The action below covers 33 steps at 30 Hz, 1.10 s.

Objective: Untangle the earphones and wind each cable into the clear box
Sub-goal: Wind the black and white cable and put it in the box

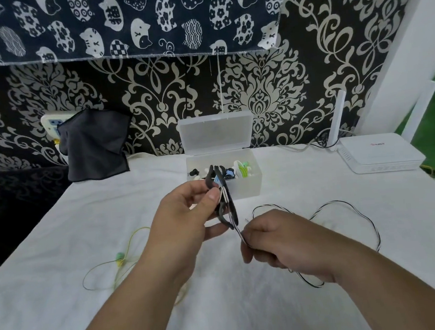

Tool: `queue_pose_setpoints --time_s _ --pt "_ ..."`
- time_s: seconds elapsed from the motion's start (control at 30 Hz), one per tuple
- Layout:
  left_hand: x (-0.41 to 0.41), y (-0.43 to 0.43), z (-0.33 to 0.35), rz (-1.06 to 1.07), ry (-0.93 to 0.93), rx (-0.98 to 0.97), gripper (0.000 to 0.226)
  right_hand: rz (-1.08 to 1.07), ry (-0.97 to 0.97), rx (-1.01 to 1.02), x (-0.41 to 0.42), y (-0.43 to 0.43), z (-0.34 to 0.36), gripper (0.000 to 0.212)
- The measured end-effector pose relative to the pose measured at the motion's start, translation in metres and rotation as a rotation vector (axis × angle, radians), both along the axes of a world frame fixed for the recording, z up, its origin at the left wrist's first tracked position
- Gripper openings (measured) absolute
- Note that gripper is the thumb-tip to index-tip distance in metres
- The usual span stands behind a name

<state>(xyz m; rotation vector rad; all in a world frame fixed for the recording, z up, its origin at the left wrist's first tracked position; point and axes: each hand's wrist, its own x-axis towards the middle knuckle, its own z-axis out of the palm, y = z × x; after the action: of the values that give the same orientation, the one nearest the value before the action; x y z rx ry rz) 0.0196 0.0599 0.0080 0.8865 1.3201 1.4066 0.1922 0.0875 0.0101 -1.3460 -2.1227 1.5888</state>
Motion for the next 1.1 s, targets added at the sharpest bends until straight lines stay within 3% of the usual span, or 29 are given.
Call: queue_pose_setpoints --time_s 0.23,0.4,0.67,0.93,1.1 --pt "0.001 -0.003 -0.006 -0.047 0.285 -0.030 0.011 0.034 0.188 0.061 -0.001 -0.001 0.013 0.029" --pt "0.006 -0.005 -0.005 -0.205 0.291 -0.074 0.013 -0.190 0.340 0.187 0.008 0.007 0.023 0.020" --pt "0.014 -0.011 -0.001 -0.399 0.298 -0.088 0.015 -0.383 0.190 0.561 0.018 0.015 0.025 0.025" --pt "0.018 -0.013 0.001 -0.399 0.142 -0.075 0.011 -0.494 0.296 0.438 0.018 0.021 0.015 0.030" --pt "0.018 -0.013 0.002 -0.456 0.043 0.001 0.012 -0.456 0.227 0.320 0.015 0.022 0.011 0.033"
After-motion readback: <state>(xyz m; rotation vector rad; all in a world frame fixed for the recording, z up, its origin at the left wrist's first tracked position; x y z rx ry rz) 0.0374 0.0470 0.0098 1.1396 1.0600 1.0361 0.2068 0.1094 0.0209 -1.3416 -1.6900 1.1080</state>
